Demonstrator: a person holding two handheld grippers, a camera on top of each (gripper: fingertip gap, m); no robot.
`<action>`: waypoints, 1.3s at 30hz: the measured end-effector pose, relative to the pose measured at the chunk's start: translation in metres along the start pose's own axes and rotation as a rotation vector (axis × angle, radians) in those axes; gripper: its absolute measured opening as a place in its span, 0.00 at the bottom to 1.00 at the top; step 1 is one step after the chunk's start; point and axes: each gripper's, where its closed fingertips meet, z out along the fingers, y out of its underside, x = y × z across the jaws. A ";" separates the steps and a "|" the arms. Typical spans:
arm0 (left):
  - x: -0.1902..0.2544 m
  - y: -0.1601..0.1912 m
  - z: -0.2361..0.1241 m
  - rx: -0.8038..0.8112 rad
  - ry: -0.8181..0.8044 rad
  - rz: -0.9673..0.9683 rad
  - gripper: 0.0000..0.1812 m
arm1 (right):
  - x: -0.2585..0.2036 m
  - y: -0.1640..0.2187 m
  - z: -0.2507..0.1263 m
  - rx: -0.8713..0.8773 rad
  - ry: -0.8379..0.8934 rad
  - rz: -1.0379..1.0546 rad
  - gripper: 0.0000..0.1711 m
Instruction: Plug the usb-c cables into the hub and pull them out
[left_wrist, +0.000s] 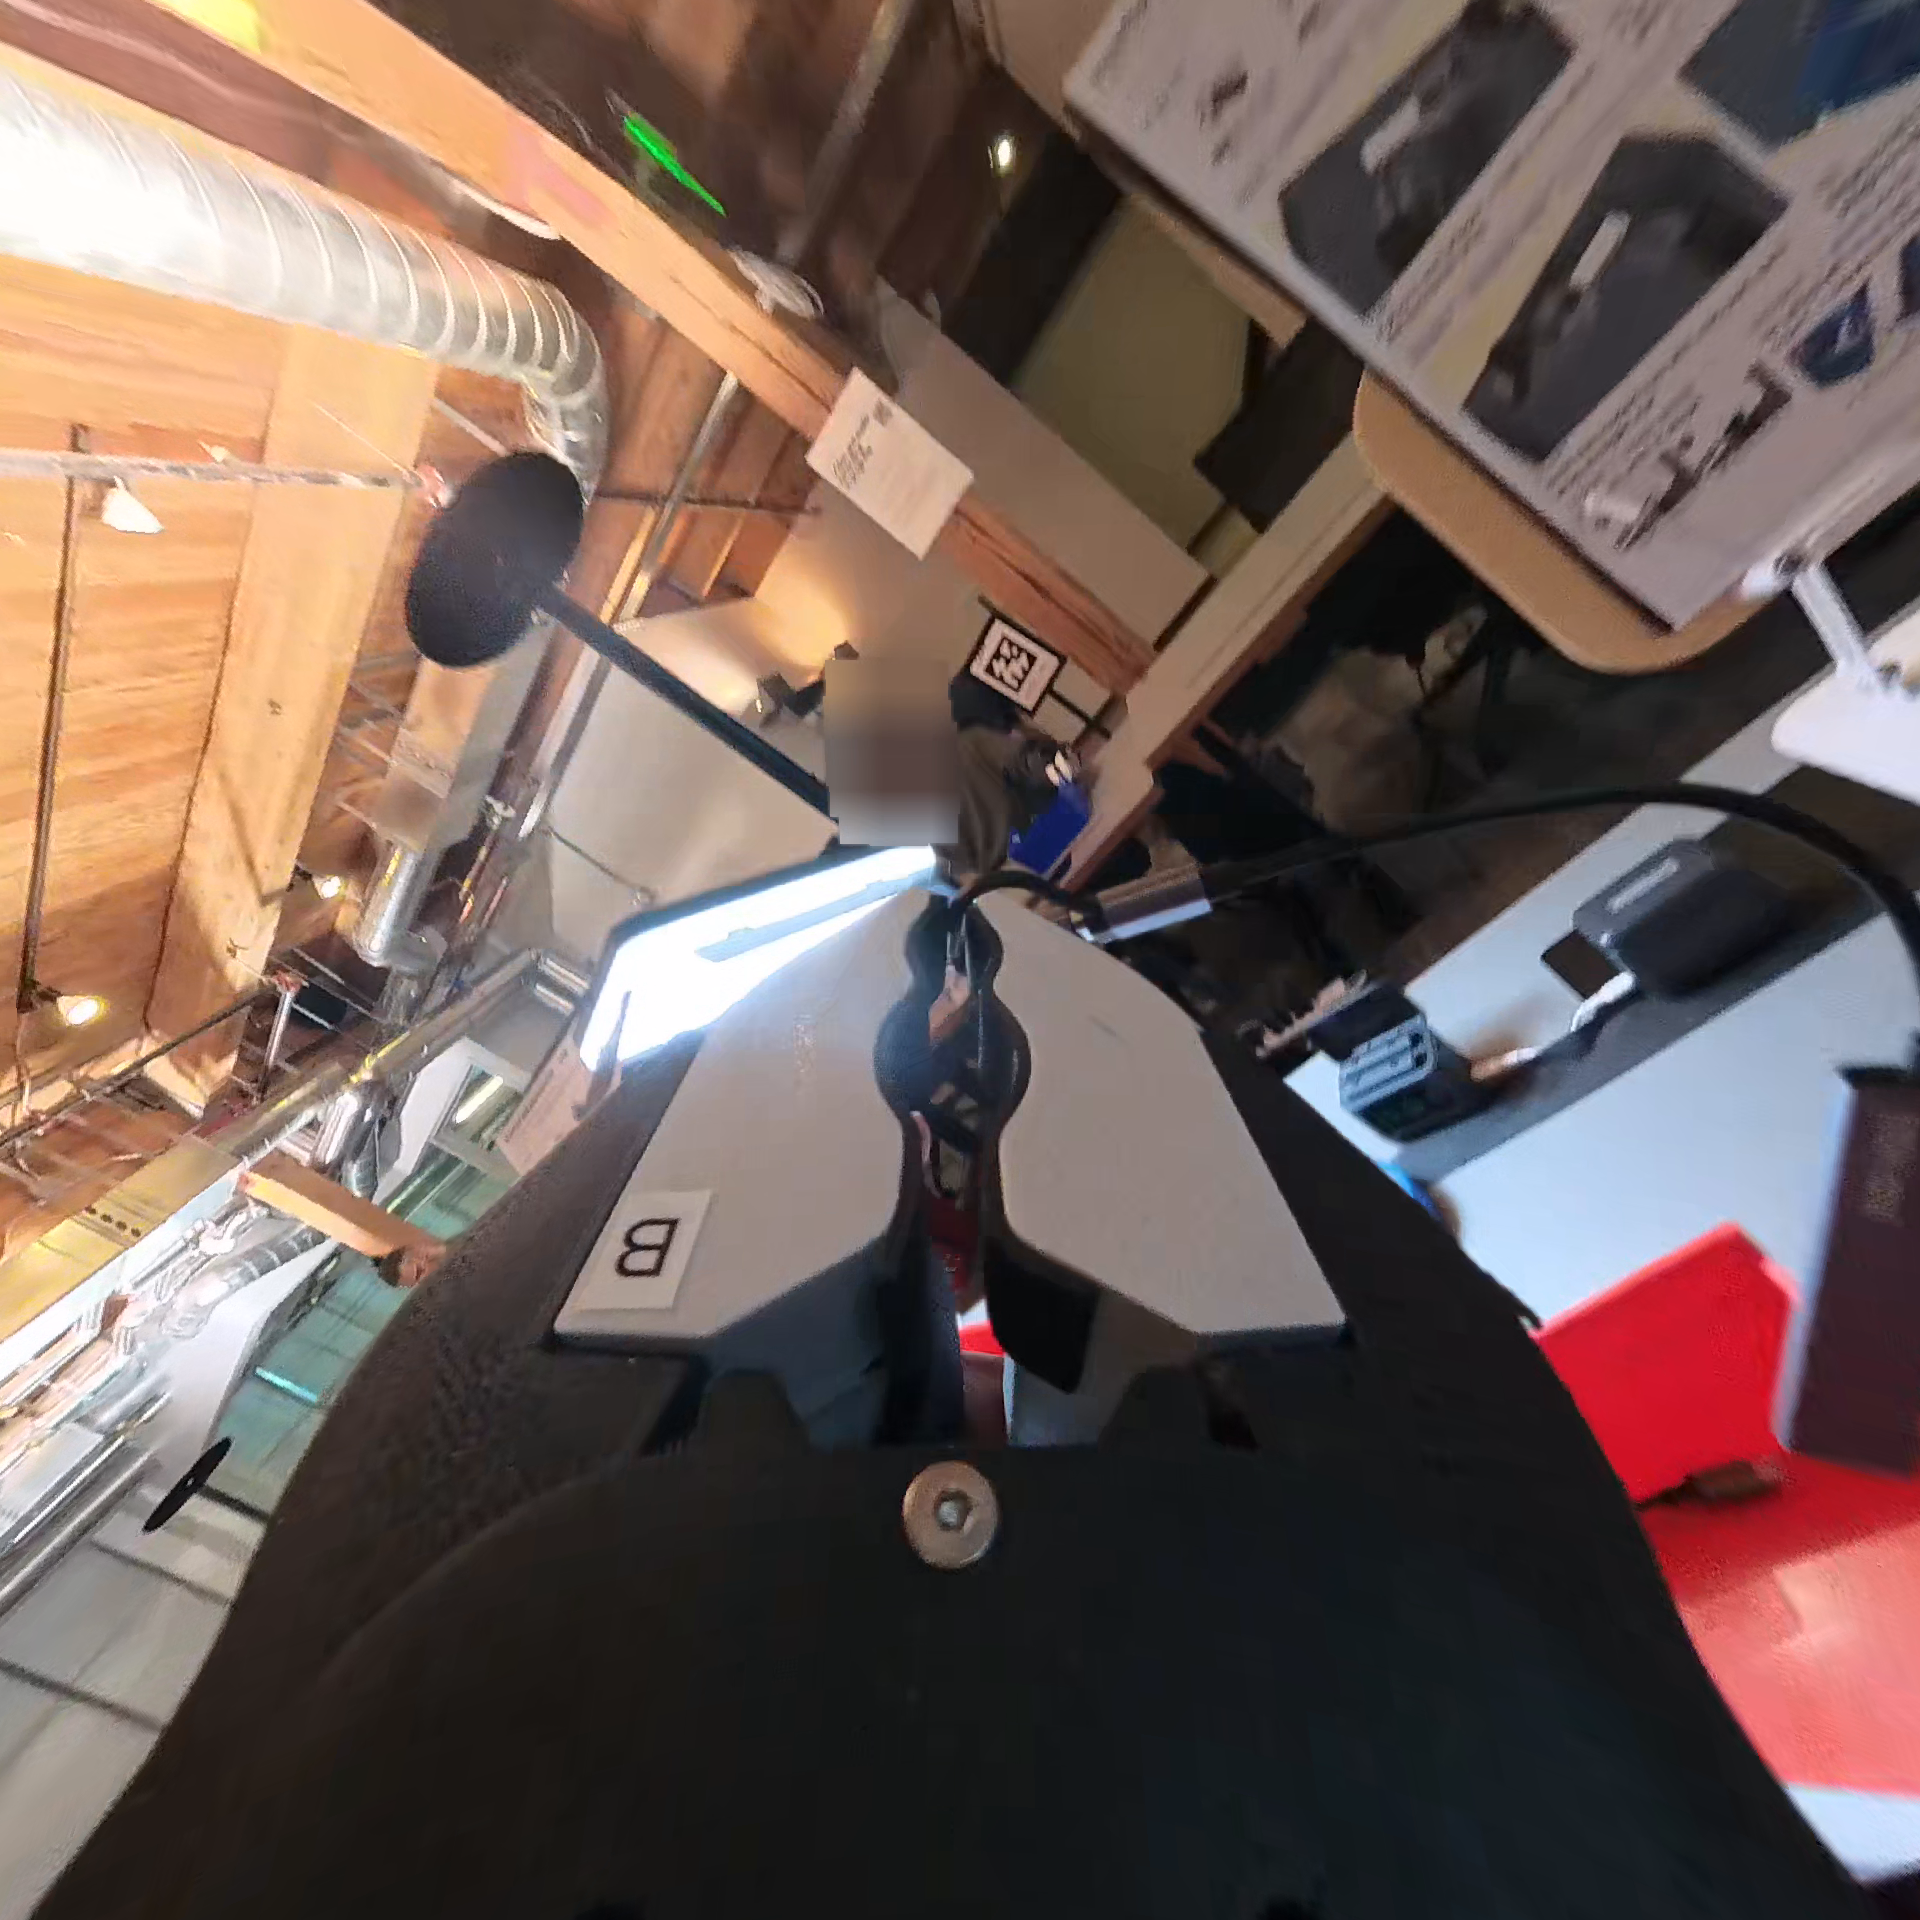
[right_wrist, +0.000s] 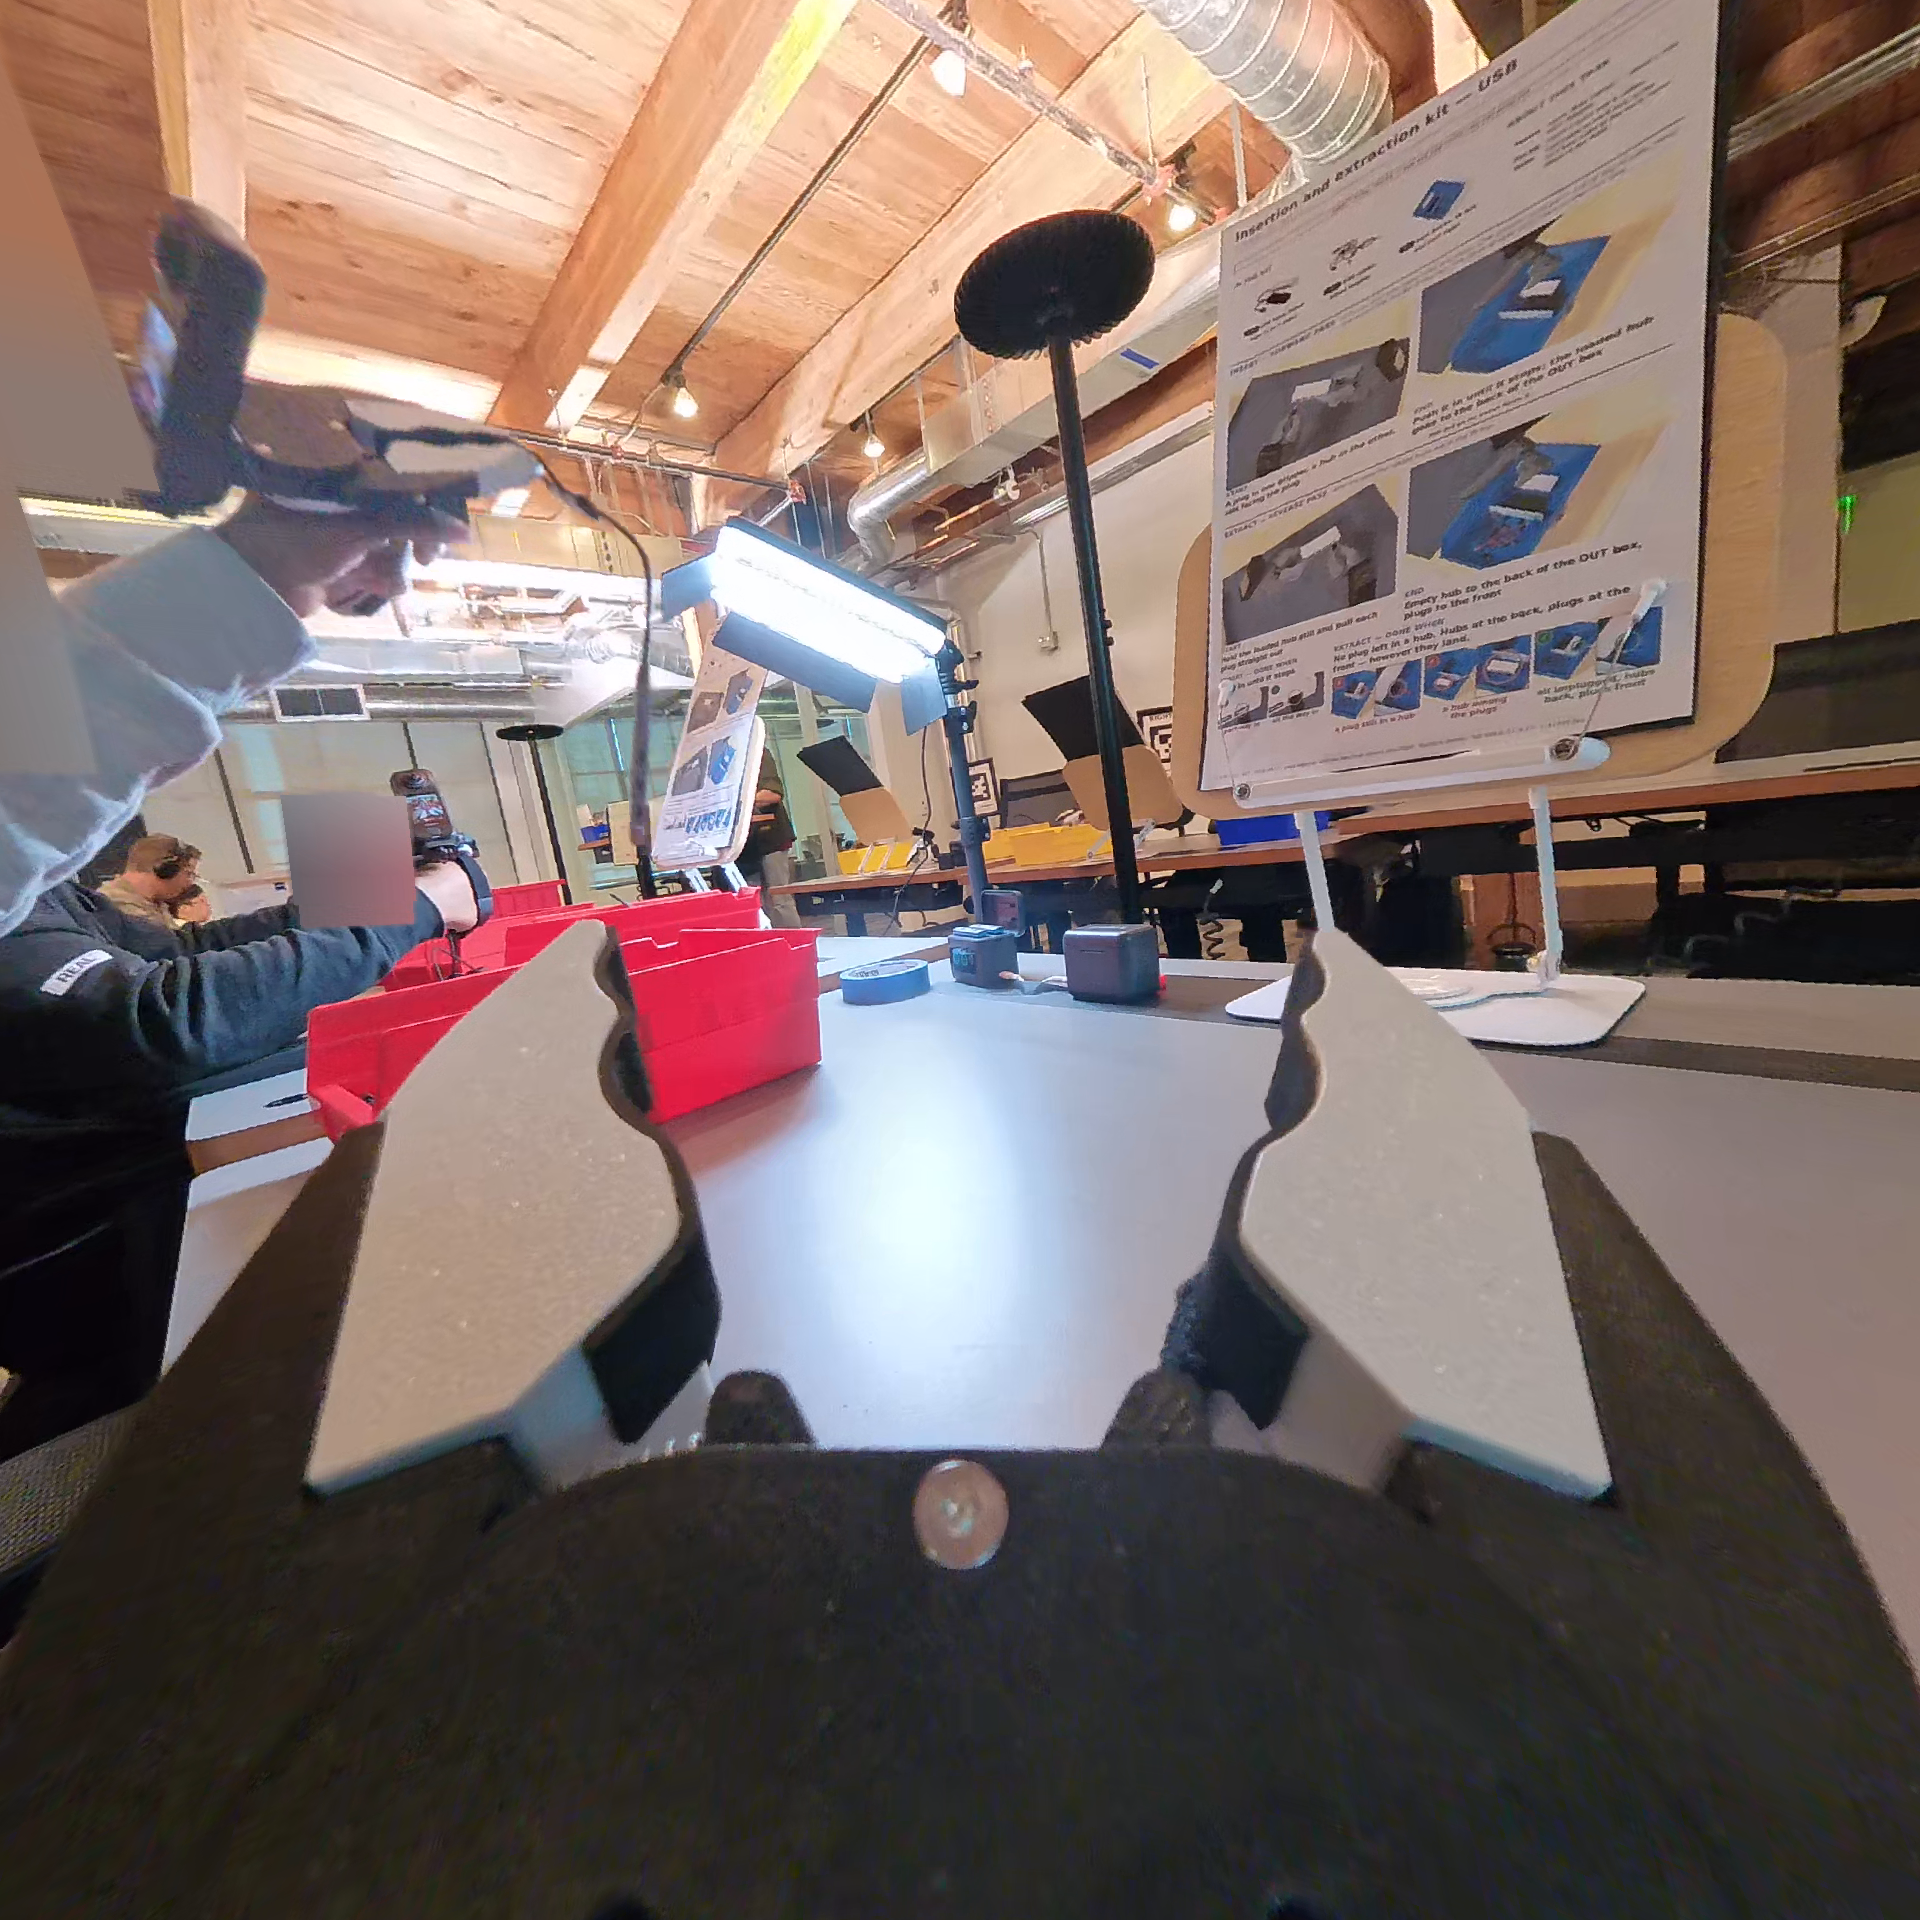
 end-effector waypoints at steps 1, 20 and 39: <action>0.002 -0.012 -0.004 0.028 -0.009 -0.004 0.02 | 0.000 0.000 0.000 -0.002 -0.002 -0.001 0.68; 0.094 -0.143 -0.091 0.350 0.033 -0.292 0.02 | -0.063 -0.010 0.025 -0.019 -0.146 0.060 0.42; 0.242 -0.133 -0.135 0.398 0.515 -0.565 0.20 | -0.117 -0.003 0.059 -0.043 -0.130 0.630 0.04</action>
